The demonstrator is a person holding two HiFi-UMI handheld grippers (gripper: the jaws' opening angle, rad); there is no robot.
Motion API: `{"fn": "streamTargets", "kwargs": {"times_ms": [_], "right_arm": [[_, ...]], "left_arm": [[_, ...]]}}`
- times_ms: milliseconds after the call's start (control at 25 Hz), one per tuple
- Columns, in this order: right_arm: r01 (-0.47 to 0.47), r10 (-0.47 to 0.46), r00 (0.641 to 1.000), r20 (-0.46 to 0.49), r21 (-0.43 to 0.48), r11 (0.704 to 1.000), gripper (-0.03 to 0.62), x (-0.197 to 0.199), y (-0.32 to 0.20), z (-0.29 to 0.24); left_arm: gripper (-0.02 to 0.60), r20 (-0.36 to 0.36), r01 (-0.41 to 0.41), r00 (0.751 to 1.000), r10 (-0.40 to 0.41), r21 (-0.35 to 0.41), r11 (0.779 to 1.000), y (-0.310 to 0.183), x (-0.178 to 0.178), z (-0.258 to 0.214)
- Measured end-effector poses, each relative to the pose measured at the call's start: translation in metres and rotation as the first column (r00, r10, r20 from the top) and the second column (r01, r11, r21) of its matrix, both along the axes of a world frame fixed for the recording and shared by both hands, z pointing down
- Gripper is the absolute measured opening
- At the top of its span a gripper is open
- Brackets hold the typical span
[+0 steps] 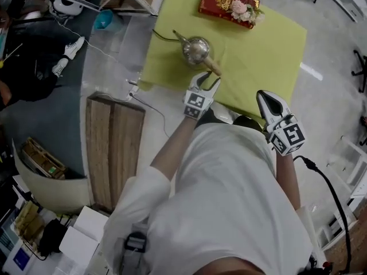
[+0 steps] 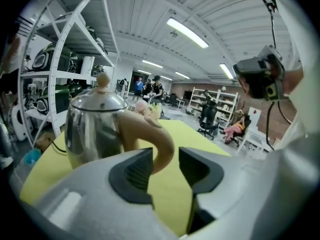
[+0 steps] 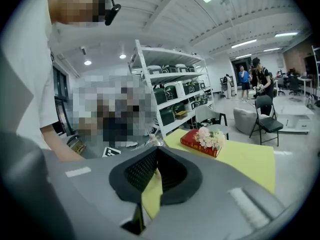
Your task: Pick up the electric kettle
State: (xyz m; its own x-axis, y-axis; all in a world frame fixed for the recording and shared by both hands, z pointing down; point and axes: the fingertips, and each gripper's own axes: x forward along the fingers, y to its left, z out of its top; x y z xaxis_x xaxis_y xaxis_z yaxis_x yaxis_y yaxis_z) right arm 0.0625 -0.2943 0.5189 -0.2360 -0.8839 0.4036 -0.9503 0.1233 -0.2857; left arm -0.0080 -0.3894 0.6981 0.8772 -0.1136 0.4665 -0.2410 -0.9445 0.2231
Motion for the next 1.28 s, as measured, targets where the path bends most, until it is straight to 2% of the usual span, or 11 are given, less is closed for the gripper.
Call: {"fn": "streamTargets", "kwargs": {"times_ms": [200,360,720,840,920,960,1080,1280], "right_arm": [[-0.062,0.062,0.998,0.006,-0.017,0.998,0.005,0.004,0.003,0.007],[-0.118,0.118,0.993,0.012,-0.03,0.993,0.005,0.005,0.007,0.013],[-0.223,0.225,0.974,0.015,-0.08,0.972,0.005,0.002,0.032,0.027],[-0.255,0.258,0.966,0.019,-0.094,0.962,0.005,0.0,0.041,0.033],[-0.268,0.27,0.963,0.016,-0.102,0.958,0.005,-0.002,0.046,0.036],[-0.273,0.276,0.961,0.015,-0.104,0.956,0.005,-0.003,0.048,0.038],[-0.292,0.295,0.955,0.016,-0.107,0.951,0.005,-0.005,0.053,0.041],[-0.29,0.291,0.957,-0.007,-0.108,0.951,0.005,-0.006,0.057,0.038]], "left_arm": [[0.185,0.005,-0.029,1.0,0.029,0.011,1.0,-0.005,0.018,0.013],[0.207,-0.026,-0.047,0.999,0.047,0.011,0.999,-0.009,0.032,0.017],[0.216,-0.044,-0.113,0.992,0.115,0.039,0.993,-0.001,0.064,0.026],[0.204,-0.048,-0.091,0.994,0.093,0.055,0.994,-0.004,0.068,0.027],[0.136,-0.041,-0.056,0.997,0.06,0.077,0.995,-0.009,0.067,0.027],[0.126,-0.036,-0.047,0.998,0.051,0.093,0.995,-0.011,0.066,0.027],[0.123,-0.009,-0.068,0.998,0.07,0.128,0.989,-0.01,0.064,0.028],[0.122,-0.002,-0.119,0.993,0.121,0.125,0.985,-0.006,0.056,0.022]]}}
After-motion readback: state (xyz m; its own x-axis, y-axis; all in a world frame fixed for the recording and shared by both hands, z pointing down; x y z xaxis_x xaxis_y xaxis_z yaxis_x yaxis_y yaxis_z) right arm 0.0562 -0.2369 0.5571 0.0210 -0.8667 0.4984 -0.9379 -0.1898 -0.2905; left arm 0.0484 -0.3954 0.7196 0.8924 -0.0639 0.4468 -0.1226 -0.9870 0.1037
